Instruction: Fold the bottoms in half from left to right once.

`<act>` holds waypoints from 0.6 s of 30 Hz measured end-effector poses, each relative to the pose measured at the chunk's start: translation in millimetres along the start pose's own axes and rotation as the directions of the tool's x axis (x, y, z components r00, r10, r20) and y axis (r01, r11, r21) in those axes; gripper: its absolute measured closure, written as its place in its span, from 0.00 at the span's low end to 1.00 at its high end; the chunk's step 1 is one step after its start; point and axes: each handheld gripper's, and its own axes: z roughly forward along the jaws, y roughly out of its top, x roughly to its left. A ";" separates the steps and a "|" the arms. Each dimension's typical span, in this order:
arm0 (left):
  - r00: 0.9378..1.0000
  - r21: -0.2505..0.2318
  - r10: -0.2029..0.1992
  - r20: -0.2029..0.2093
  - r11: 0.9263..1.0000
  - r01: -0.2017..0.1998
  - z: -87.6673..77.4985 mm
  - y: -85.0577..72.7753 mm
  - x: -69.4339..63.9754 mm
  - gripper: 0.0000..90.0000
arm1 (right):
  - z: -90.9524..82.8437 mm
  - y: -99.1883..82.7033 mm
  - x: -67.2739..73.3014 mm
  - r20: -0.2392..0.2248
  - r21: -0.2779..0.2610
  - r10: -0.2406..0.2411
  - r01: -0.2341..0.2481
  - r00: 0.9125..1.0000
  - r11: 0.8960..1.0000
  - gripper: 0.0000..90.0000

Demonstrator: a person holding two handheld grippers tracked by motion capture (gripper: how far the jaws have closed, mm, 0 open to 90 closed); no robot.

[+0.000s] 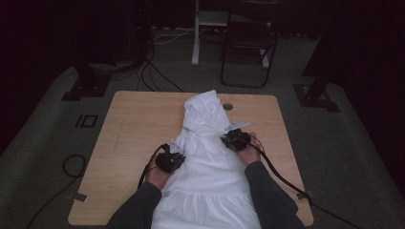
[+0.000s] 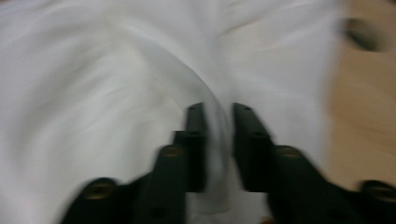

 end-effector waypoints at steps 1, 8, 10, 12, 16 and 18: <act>1.000 -0.004 -0.019 0.001 1.000 0.019 -0.8 -2.0 2.7 0.95 | -4.0 -0.3 -15.3 0.005 -0.051 0.121 -0.120 0.993 0.991 0.97; 0.998 -0.011 -0.059 0.016 0.998 0.059 3.6 -15.5 6.9 0.95 | 13.5 -28.0 -46.6 0.040 0.027 0.302 -0.303 0.952 0.952 0.96; 0.998 -0.014 -0.057 0.020 0.998 0.057 2.7 -17.9 5.3 0.95 | 17.2 -35.5 -44.1 0.026 0.025 0.299 -0.300 0.954 0.954 0.95; 0.998 -0.012 -0.050 0.029 0.999 0.051 -1.1 -22.2 1.9 0.95 | 16.3 -37.9 -43.6 0.020 0.011 0.305 -0.305 0.952 0.952 0.94; 0.997 -0.018 -0.033 0.065 0.999 0.034 -13.9 -36.9 -11.8 0.95 | 2.9 -47.2 -34.1 0.014 0.035 0.257 -0.258 0.966 0.966 0.94; 0.996 -0.011 -0.015 0.088 1.000 0.016 -22.9 -45.9 -20.6 0.95 | -6.5 -54.0 -27.7 0.005 0.049 0.236 -0.236 0.972 0.970 0.94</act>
